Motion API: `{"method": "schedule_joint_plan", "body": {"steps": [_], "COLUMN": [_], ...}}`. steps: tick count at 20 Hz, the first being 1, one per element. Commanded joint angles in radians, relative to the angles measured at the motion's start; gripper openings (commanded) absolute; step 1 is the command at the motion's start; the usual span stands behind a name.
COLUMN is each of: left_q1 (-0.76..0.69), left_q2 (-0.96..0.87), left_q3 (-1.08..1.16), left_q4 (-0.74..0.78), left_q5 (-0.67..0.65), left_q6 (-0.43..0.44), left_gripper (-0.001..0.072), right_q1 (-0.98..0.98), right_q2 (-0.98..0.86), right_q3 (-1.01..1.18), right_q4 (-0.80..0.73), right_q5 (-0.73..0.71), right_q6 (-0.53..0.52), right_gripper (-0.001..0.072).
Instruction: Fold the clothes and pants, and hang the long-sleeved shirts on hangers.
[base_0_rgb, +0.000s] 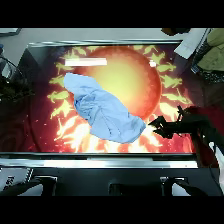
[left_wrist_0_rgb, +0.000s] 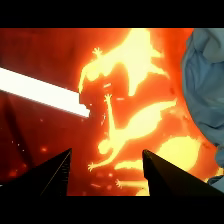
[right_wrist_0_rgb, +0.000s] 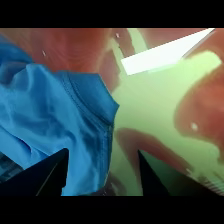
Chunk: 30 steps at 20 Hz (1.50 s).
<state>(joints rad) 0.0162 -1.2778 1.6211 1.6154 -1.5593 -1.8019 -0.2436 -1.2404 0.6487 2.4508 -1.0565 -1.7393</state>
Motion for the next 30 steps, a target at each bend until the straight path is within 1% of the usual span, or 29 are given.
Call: {"method": "schedule_joint_plan", "body": {"steps": [1,3,7,8,9,11,13,14,17,19,23,26,28,30], "left_q1": [0.001,0.001,0.023,0.037,0.050,0.078,0.120,0.146,0.217,0.238,0.236,0.224,0.202,0.168], "left_q2": [-0.009,-0.013,-0.014,-0.014,-0.013,-0.013,-0.013,-0.013,-0.014,-0.022,-0.085,-0.159,-0.201,-0.235], "left_q3": [-0.013,-0.024,-0.050,-0.059,-0.074,-0.116,-0.182,-0.225,-0.377,-0.478,-0.610,-0.620,-0.620,-0.620], "left_q4": [0.000,0.000,0.000,0.000,0.000,-0.021,-0.111,-0.188,-0.473,-0.630,-0.796,-0.905,-0.958,-0.988], "left_q5": [0.017,0.014,0.014,0.020,0.033,0.070,0.130,0.168,0.324,0.420,0.537,0.551,0.573,0.612], "left_q6": [0.000,0.000,0.001,0.011,0.031,0.080,0.120,0.148,0.293,0.393,0.508,0.599,0.634,0.649], "left_gripper": [0.0515,0.0514,0.0514,0.0514,0.0515,0.0513,0.0513,0.0512,0.0511,0.0511,0.0502,0.0501,0.0501,0.0501], "right_q1": [0.048,0.133,0.217,0.232,0.250,0.292,0.296,0.288,0.271,0.272,0.272,0.272,0.272,0.272], "right_q2": [-0.056,-0.084,-0.133,-0.142,-0.148,-0.151,-0.150,-0.147,-0.113,-0.078,-0.042,-0.042,-0.042,-0.042], "right_q3": [-0.016,-0.016,-0.016,-0.016,-0.016,-0.016,-0.016,-0.016,-0.014,-0.014,-0.014,-0.014,-0.014,-0.014], "right_q4": [0.077,0.075,0.066,0.068,0.071,0.070,0.069,0.066,0.042,0.040,0.040,0.042,0.044,0.045], "right_q5": [0.027,0.067,0.145,0.158,0.167,0.185,0.187,0.185,0.191,0.190,0.180,0.170,0.163,0.153], "right_q6": [-0.034,-0.027,0.057,0.064,0.064,0.064,0.064,0.064,0.079,0.080,0.098,0.105,0.106,0.106], "right_gripper": [0.0510,0.0510,0.0509,0.0508,0.0473,0.0346,0.0152,0.0038,0.0041,0.0041,0.0041,0.0041,0.0042,0.0042]}}
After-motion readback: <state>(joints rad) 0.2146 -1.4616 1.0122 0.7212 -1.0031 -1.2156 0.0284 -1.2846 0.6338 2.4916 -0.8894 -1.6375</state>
